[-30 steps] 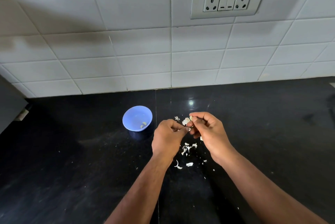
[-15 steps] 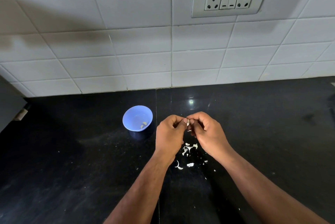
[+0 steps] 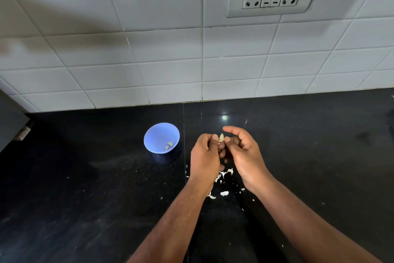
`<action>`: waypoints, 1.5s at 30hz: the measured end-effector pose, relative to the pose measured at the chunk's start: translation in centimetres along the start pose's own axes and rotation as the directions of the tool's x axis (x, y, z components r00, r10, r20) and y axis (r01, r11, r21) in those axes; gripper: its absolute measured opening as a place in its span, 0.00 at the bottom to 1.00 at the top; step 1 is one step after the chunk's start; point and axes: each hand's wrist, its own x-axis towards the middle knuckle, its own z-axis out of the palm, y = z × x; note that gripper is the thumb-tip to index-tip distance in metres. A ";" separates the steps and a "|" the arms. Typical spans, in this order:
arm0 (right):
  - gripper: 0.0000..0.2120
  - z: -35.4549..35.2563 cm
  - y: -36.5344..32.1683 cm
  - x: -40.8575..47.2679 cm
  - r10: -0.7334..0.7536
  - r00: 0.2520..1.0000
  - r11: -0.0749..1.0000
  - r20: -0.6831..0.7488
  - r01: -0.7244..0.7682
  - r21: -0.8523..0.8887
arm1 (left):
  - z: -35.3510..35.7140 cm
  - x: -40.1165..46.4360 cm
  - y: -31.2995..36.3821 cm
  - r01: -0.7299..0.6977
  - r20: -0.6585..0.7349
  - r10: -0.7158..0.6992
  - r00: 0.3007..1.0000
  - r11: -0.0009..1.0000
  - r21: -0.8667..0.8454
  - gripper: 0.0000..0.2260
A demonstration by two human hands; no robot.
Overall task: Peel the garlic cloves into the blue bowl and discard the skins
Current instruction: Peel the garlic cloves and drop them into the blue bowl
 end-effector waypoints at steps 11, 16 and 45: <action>0.13 -0.8 0.5 0.2 0.109 0.981 0.991 0.160 -0.094 -0.095 | -1.2 0.0 -0.7 -0.061 0.032 0.058 0.998 0.993 0.101 0.09; 0.10 -0.7 0.4 0.5 0.174 0.973 0.983 0.151 -0.161 -0.093 | -1.2 -0.1 -0.5 -0.089 0.024 0.087 0.996 0.993 0.076 0.10; 0.08 -0.8 0.2 -0.4 -0.076 0.996 0.997 -0.054 0.077 0.013 | -1.4 -0.7 -0.1 -0.023 0.019 0.024 1.000 0.997 -0.074 0.05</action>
